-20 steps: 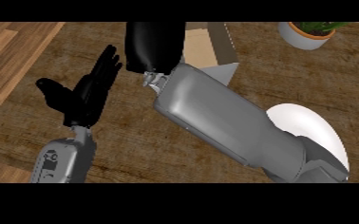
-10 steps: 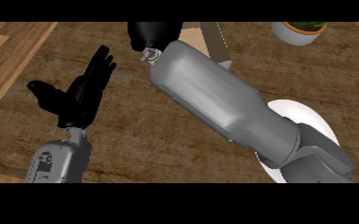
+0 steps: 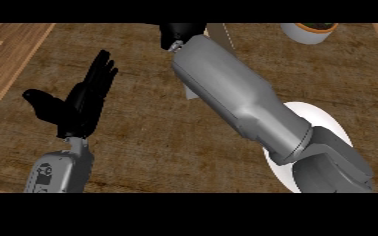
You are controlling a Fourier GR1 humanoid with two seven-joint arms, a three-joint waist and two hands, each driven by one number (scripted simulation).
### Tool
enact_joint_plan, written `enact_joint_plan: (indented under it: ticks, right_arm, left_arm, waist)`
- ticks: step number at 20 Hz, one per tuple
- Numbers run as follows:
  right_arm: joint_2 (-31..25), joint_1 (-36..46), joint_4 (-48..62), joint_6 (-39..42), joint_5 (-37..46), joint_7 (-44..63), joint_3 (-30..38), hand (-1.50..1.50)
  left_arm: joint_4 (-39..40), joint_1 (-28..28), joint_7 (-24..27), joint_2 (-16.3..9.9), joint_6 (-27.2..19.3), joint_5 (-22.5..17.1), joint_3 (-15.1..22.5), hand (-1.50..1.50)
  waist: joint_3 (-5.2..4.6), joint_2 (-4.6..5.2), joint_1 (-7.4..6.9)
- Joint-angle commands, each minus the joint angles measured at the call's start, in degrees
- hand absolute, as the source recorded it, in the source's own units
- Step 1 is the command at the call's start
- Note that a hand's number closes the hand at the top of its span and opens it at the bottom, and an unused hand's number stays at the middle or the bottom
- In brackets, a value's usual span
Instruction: Pick the tomato from the plate and place it in the cardboard box
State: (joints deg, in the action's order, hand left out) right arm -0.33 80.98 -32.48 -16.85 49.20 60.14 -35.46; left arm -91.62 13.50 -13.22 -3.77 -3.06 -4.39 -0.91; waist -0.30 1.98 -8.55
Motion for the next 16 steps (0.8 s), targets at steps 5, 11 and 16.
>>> enact_joint_plan:
  ticks: [5,11,16]
  right_arm:
    - [0.3,-3.3,10.7,11.5,-10.3,-2.2,3.3,-1.5]
    - [0.3,-3.7,10.7,-1.5,-11.0,-6.1,2.8,-1.5]
    - [0.3,-3.3,7.6,-19.5,-5.1,-10.9,0.4,-1.5]
  left_arm:
    - [0.8,-0.1,1.6,0.2,0.1,0.0,-0.3,0.0]
    - [-0.2,0.7,-0.5,0.5,-1.5,0.5,-0.3,0.0]
    - [0.3,-2.4,1.0,0.2,0.2,-0.3,-0.4,0.0]
  waist:
    - [0.05,0.57,0.16]
    - [0.2,0.43,0.25]
    - [0.23,-0.12,1.96]
